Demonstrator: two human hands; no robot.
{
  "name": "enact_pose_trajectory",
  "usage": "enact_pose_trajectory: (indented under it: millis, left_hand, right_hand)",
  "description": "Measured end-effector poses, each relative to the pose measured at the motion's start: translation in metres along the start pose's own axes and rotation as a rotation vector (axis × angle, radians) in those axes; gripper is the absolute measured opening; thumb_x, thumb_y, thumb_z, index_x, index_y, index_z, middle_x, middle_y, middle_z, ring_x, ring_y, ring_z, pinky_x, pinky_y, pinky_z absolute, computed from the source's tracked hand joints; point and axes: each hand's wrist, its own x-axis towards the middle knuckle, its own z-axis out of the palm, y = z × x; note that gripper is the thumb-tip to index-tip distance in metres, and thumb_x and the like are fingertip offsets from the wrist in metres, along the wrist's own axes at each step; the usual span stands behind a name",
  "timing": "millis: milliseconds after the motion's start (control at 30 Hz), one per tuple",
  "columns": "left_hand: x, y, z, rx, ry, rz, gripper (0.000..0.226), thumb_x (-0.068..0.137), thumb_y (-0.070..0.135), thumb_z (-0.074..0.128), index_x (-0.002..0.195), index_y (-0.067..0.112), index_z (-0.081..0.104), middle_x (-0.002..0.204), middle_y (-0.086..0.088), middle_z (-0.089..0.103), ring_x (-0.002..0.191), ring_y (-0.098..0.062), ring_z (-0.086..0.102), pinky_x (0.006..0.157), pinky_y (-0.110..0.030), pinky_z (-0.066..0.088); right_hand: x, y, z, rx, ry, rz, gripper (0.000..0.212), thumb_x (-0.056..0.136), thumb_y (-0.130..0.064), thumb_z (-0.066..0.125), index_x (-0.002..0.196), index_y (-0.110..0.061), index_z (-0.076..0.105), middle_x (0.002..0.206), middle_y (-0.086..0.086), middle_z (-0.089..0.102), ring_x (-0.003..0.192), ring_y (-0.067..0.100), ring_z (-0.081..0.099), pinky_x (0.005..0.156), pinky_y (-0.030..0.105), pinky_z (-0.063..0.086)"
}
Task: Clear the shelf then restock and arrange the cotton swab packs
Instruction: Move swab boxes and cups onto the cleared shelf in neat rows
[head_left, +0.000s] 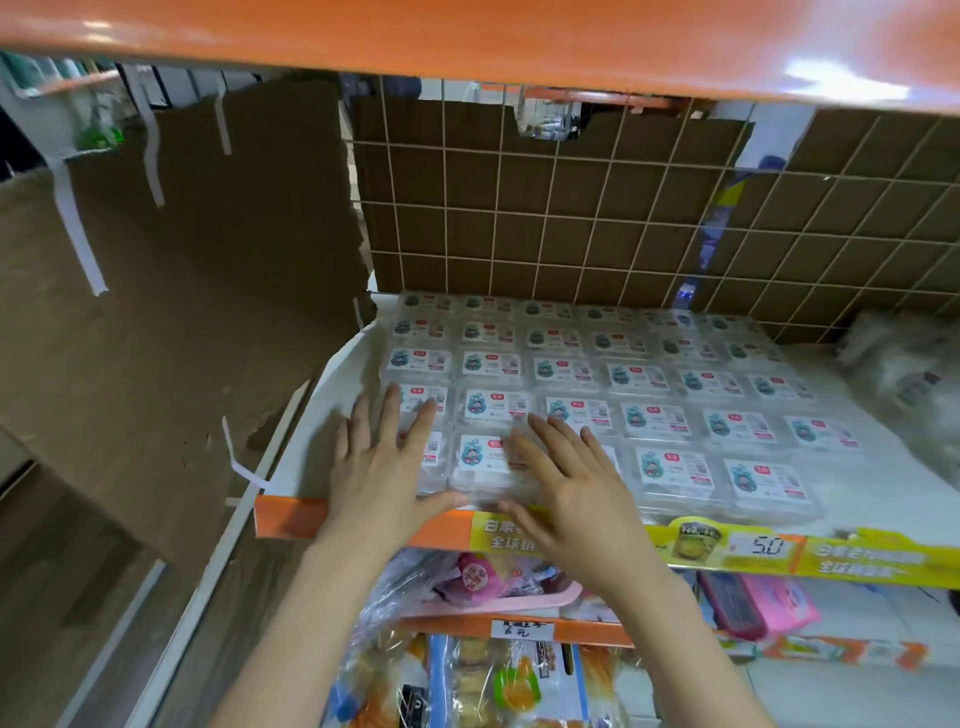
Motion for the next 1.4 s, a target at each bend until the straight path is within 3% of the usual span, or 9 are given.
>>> enact_pose_trajectory:
  millis: [167, 333, 467, 600, 733, 933, 1067, 1233, 1400]
  left_hand:
    - [0.018, -0.007, 0.0, 0.019, 0.045, 0.264, 0.103, 0.067, 0.081, 0.032, 0.148, 0.02, 0.017, 0.154, -0.01, 0.022, 0.142, -0.024, 0.015, 0.115, -0.037, 0.0]
    - [0.028, -0.017, 0.006, 0.0, -0.057, 0.322, 0.121, 0.045, 0.096, -0.007, 0.144, 0.026, -0.009, 0.147, 0.008, -0.016, 0.141, -0.012, -0.012, 0.108, -0.023, -0.022]
    - [0.024, -0.014, 0.0, 0.016, -0.058, 0.305, 0.115, 0.05, 0.086, 0.005, 0.148, 0.028, -0.008, 0.146, 0.01, -0.02, 0.139, -0.006, -0.017, 0.105, -0.021, -0.022]
    - [0.018, -0.009, -0.005, -0.026, -0.015, 0.311, 0.119, 0.044, 0.097, 0.003, 0.14, 0.032, -0.019, 0.147, 0.012, -0.02, 0.134, -0.003, -0.02, 0.109, -0.024, -0.018]
    - [0.017, 0.012, 0.0, -0.024, -0.008, 0.382, 0.114, 0.053, 0.092, 0.009, 0.146, 0.029, -0.013, 0.148, 0.01, -0.02, 0.139, -0.007, -0.018, 0.11, -0.027, -0.018]
    - [0.024, 0.015, 0.005, 0.036, -0.054, 0.417, 0.093, 0.074, 0.074, 0.022, 0.146, 0.017, 0.03, 0.152, -0.005, 0.028, 0.139, -0.025, 0.03, 0.111, -0.044, 0.005]
    - [0.022, 0.026, -0.001, 0.015, -0.01, 0.403, 0.104, 0.062, 0.076, 0.005, 0.151, 0.022, 0.004, 0.158, 0.0, 0.002, 0.146, -0.017, 0.002, 0.109, -0.03, -0.015]
    - [0.02, 0.066, -0.014, -0.022, 0.051, 0.446, 0.104, 0.062, 0.075, -0.001, 0.151, 0.021, -0.002, 0.159, 0.001, -0.005, 0.145, -0.013, -0.005, 0.107, -0.023, -0.021]
    - [0.021, 0.113, -0.01, -0.011, 0.086, 0.525, 0.089, 0.086, 0.069, 0.03, 0.15, 0.018, -0.004, 0.158, -0.001, -0.008, 0.145, -0.014, -0.008, 0.111, -0.028, -0.018]
  right_hand:
    - [-0.001, 0.018, 0.005, -0.085, 0.037, -0.028, 0.063, 0.082, -0.052, 0.046, 0.131, -0.013, 0.05, 0.133, 0.009, 0.054, 0.127, 0.027, 0.047, 0.104, 0.049, 0.038]
    - [0.004, 0.027, 0.01, -0.097, 0.032, -0.068, 0.063, 0.084, -0.053, 0.044, 0.131, -0.012, 0.054, 0.132, 0.009, 0.056, 0.125, 0.025, 0.05, 0.104, 0.044, 0.039]
    - [0.004, 0.027, 0.009, -0.097, 0.054, -0.081, 0.064, 0.083, -0.054, 0.043, 0.128, -0.01, 0.056, 0.13, 0.01, 0.057, 0.122, 0.026, 0.053, 0.1, 0.046, 0.041]
    - [0.0, 0.036, 0.0, -0.124, 0.053, -0.14, 0.071, 0.077, -0.056, 0.053, 0.131, -0.012, 0.052, 0.135, 0.01, 0.053, 0.127, 0.028, 0.048, 0.111, 0.045, 0.026]
    - [-0.008, 0.053, -0.004, -0.137, 0.043, -0.113, 0.069, 0.079, -0.057, 0.047, 0.131, -0.012, 0.051, 0.136, 0.009, 0.053, 0.128, 0.027, 0.043, 0.109, 0.045, 0.024]
    - [-0.01, 0.058, -0.003, -0.119, -0.013, -0.092, 0.068, 0.085, -0.058, 0.038, 0.131, -0.011, 0.054, 0.135, 0.008, 0.054, 0.126, 0.027, 0.049, 0.111, 0.043, 0.025]
    - [-0.017, 0.066, -0.015, -0.075, 0.017, -0.112, 0.068, 0.086, -0.058, 0.039, 0.136, -0.012, 0.048, 0.141, 0.008, 0.047, 0.132, 0.026, 0.04, 0.112, 0.042, 0.022]
    - [-0.039, 0.098, -0.033, -0.128, 0.035, -0.084, 0.07, 0.083, -0.056, 0.044, 0.136, -0.012, 0.047, 0.142, 0.009, 0.046, 0.131, 0.027, 0.039, 0.11, 0.04, 0.019]
    - [-0.05, 0.121, -0.028, -0.189, 0.012, -0.077, 0.065, 0.081, -0.05, 0.045, 0.134, -0.012, 0.047, 0.138, 0.009, 0.051, 0.129, 0.025, 0.039, 0.109, 0.04, 0.02]
